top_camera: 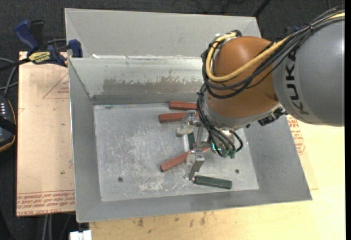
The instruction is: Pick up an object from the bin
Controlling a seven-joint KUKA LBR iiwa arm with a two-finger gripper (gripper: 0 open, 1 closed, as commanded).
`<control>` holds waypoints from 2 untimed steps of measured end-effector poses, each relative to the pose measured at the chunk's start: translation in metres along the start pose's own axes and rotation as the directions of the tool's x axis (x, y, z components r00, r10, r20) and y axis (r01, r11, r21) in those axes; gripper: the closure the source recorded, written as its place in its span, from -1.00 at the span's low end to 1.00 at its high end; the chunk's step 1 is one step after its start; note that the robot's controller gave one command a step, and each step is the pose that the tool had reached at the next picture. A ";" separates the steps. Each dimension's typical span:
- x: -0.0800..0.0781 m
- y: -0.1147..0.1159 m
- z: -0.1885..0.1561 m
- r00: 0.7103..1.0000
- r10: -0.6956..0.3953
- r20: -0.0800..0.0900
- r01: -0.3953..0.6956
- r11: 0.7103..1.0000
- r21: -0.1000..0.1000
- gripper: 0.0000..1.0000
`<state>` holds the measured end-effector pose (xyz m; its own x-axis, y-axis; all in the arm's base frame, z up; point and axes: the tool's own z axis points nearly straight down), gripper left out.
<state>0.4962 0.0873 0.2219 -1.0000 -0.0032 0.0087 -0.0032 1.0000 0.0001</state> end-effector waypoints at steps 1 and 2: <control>-0.002 -0.001 -0.004 1.000 0.003 0.009 -0.003 1.000 -0.001 -1.00; -0.006 0.000 0.038 0.995 -0.104 0.012 0.104 0.995 0.000 -1.00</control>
Offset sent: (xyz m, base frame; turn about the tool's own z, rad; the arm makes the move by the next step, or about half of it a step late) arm 0.0113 -0.0010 -0.1378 -0.3420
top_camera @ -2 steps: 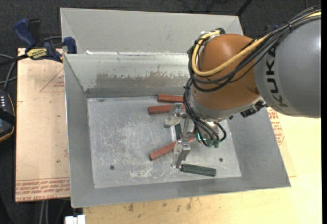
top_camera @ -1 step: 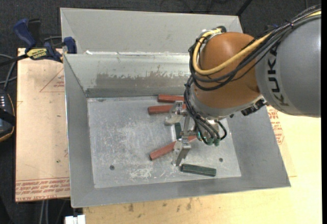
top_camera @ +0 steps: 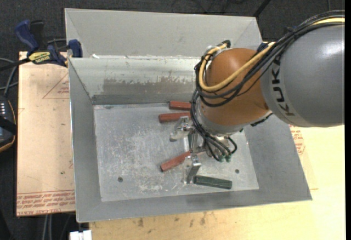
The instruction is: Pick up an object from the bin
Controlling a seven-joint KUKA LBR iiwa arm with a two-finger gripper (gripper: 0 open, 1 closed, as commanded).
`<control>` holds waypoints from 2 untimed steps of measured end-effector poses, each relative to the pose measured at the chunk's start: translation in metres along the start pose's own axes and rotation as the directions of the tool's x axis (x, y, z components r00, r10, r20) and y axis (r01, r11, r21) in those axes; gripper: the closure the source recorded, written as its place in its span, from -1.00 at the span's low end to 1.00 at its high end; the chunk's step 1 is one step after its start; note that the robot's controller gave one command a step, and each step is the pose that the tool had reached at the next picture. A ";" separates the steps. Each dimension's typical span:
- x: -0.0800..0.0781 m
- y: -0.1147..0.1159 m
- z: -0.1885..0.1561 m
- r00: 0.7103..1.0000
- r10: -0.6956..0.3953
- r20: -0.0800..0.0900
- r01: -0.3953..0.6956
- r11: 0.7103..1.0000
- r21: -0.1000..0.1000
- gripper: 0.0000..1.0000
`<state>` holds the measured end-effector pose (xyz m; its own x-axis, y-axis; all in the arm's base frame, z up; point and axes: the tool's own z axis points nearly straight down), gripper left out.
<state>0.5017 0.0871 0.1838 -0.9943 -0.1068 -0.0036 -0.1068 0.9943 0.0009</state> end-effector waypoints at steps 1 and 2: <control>-0.019 -0.045 0.106 0.997 -0.075 0.021 0.075 0.997 -0.002 1.00; -0.019 -0.045 0.106 0.997 -0.075 0.021 0.075 0.997 -0.002 1.00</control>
Offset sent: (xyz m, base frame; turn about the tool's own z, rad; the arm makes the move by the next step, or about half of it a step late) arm 0.0000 0.0000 0.0000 0.0000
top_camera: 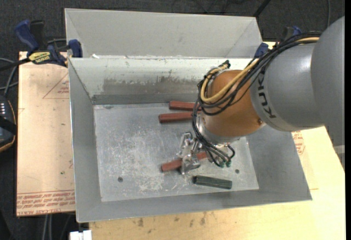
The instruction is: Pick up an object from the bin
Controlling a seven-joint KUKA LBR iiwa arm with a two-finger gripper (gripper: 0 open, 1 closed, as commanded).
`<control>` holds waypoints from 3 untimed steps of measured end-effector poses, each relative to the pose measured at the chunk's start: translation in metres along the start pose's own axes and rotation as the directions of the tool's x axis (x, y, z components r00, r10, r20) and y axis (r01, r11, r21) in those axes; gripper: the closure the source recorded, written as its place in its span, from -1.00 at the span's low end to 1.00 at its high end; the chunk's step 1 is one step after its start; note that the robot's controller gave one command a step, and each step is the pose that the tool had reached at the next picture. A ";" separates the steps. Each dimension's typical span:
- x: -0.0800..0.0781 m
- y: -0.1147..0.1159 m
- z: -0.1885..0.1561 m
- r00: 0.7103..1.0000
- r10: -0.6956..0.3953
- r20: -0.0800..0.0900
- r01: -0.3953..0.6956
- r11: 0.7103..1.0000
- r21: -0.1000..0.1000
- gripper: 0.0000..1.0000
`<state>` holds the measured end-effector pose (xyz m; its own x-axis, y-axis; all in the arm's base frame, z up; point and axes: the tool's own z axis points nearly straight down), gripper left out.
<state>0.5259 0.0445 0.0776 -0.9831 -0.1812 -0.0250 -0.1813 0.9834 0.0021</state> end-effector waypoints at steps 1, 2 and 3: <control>0.017 0.000 -0.040 0.997 -0.070 -0.029 0.070 0.998 -0.002 1.00; 0.001 0.002 -0.108 0.997 -0.073 -0.027 0.073 0.997 -0.001 1.00; -0.003 0.002 -0.146 0.997 -0.072 -0.017 0.072 0.997 0.001 1.00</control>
Offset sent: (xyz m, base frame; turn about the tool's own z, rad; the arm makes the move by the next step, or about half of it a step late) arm 0.0016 0.0020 0.1272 -0.0656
